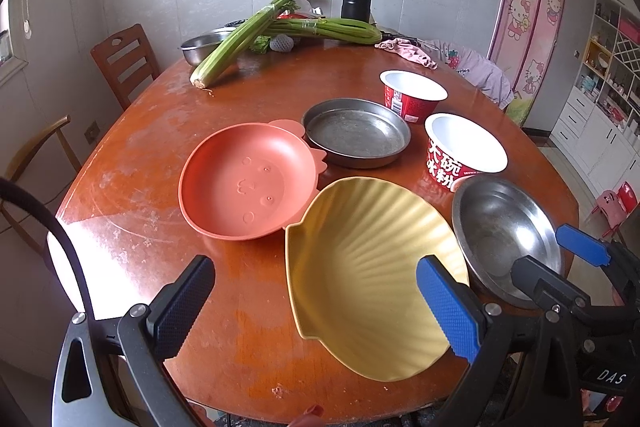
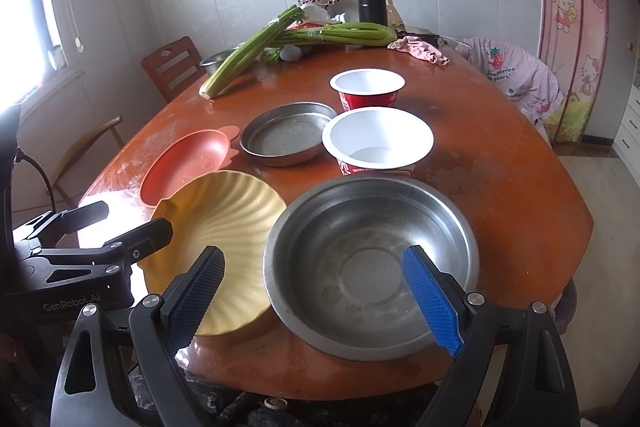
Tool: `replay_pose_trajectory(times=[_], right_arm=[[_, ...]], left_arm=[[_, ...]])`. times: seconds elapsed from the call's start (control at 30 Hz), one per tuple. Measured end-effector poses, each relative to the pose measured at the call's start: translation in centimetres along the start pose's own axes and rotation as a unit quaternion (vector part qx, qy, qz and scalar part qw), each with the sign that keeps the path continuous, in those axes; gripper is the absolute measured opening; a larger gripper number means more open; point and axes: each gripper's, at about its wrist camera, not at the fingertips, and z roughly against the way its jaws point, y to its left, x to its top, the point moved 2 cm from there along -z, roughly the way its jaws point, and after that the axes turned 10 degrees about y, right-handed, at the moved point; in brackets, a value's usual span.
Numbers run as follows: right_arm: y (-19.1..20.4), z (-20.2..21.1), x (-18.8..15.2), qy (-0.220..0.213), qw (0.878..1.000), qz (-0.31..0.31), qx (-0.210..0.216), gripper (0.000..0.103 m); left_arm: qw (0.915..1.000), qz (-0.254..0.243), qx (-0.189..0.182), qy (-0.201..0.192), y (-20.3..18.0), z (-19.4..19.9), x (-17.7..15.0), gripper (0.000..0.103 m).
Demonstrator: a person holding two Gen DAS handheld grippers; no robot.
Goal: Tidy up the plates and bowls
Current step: 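Move the left tool toward the orange pig-shaped plate, then close the left tool on the rim of the orange plate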
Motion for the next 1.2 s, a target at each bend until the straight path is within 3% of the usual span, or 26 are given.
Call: replay_pose_trajectory(times=[0.33,0.5,0.77,1.0,1.2], right_arm=[[0.3,0.1,0.2,0.01,1.0,0.01,-0.004,0.091],[2.1,0.0,0.9,0.03,0.998,0.045,-0.014,0.091],[6.5,-0.9,3.0,-0.008,0.996,0.087,0.013,0.091],[9.1,-2.6,5.1,0.009,0.995,0.089,0.045,0.091],[10.3,-4.8,8.0,0.032,0.994,0.085,0.057,0.091]], left_arm=[[1.0,0.005,-0.006,-0.003,0.3,0.5,-0.7,0.102],[0.9994,0.035,0.0,-0.007,2.8,1.0,-1.1,0.102],[0.9959,0.089,0.015,-0.012,8.1,1.5,-1.4,0.102],[0.9941,0.105,0.024,-0.011,11.5,1.0,0.1,0.102],[0.9949,0.101,-0.001,0.002,13.1,-0.5,2.8,0.102]])
